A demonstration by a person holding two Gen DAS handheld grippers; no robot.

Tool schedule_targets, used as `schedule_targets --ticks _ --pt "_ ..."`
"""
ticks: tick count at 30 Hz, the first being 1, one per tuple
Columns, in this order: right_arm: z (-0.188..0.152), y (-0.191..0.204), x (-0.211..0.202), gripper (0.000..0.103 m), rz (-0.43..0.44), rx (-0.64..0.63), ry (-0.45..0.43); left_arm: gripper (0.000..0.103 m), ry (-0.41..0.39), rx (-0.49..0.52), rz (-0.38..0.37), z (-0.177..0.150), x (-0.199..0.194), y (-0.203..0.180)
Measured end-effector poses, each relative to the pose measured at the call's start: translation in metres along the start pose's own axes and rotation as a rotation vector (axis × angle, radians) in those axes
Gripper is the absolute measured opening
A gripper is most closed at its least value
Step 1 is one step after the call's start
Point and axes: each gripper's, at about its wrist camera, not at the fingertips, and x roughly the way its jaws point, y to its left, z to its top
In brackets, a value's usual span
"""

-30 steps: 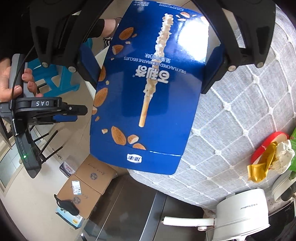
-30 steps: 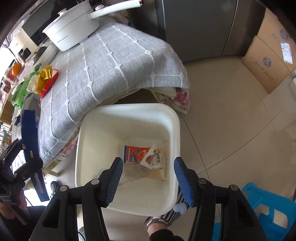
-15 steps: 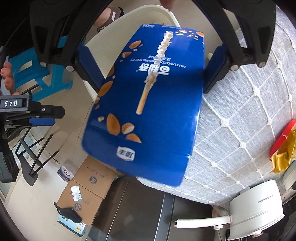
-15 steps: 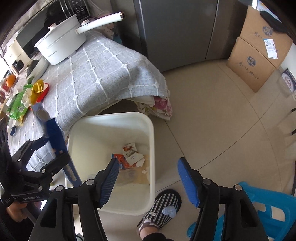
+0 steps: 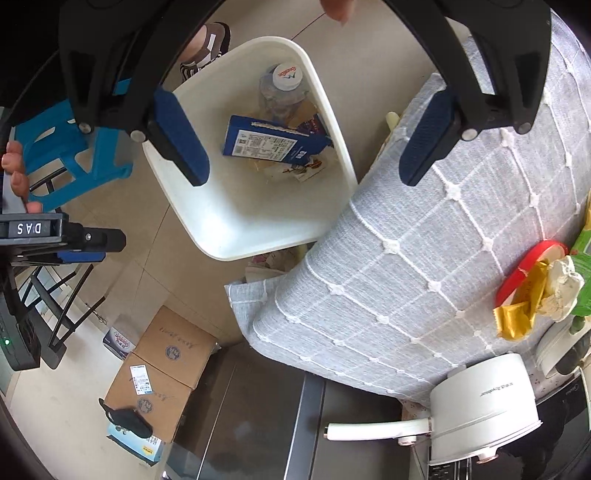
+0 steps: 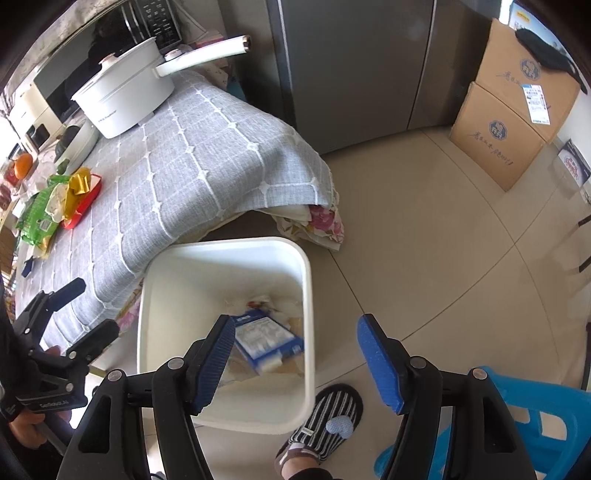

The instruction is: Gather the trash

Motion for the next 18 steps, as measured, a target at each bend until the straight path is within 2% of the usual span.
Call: schedule_targets --ticks 7,14,18 --pt "0.015 0.042 -0.002 0.073 0.022 -0.056 -0.019 0.102 -0.027 -0.070 0.089 -0.008 -0.035 0.051" --pt "0.029 0.102 0.000 0.075 0.039 -0.132 -0.034 0.102 -0.044 -0.173 0.219 -0.021 -0.069 0.118" --pt "0.037 0.143 0.003 0.075 0.061 -0.174 -0.038 0.102 -0.075 -0.249 0.266 -0.025 -0.091 0.160"
